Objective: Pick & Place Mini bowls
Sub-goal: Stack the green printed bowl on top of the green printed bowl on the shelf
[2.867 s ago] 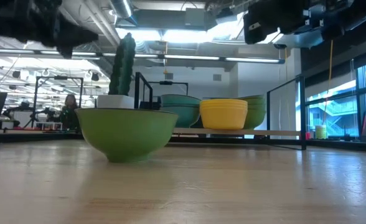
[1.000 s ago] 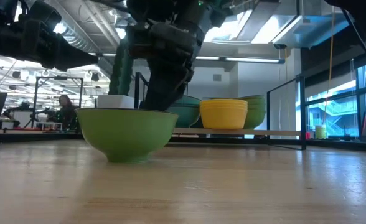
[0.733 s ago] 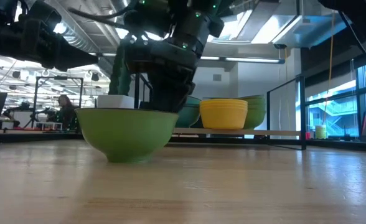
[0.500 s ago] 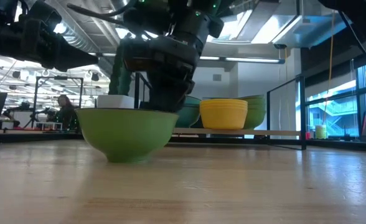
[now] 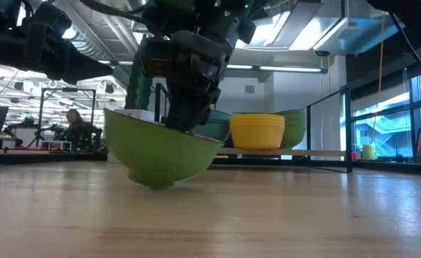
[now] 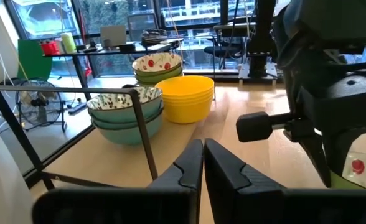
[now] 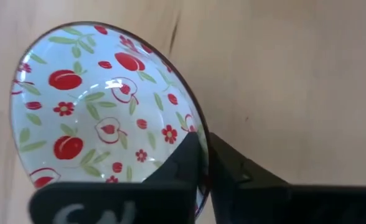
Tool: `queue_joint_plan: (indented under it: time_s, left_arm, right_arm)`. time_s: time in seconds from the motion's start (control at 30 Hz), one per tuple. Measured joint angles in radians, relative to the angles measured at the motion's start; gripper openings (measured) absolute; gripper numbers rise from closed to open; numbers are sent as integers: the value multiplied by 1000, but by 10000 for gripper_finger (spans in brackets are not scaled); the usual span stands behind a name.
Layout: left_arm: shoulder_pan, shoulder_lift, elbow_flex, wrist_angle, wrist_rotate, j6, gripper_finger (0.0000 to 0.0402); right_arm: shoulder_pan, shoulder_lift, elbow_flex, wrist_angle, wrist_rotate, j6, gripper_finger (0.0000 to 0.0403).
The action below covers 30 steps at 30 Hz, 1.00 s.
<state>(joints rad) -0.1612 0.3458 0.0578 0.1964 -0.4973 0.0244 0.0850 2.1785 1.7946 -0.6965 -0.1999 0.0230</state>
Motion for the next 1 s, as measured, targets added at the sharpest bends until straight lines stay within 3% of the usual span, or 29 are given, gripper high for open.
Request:
queue_joint_plan:
  time_s: [0.33,0.47,0.6,0.73,1.0]
  left_arm:
    - [0,0,0,-23,2,-40,7]
    - [0,0,0,-23,2,-41,7]
    - [-1,0,0,-23,-1,-41,11]
    - [0,0,0,-22,-5,-40,12]
    - [0,0,0,-20,-9,-38,6]
  right_arm:
    - [-34,-171,6,-38,-136,1,12]
    - [-53,-264,121,-270,9,-5,12]
    - [-107,-298,353,-607,224,-7,12]
    - [-224,-298,566,-816,353,-8,12]
    - [-589,-378,459,-870,243,-45,12]
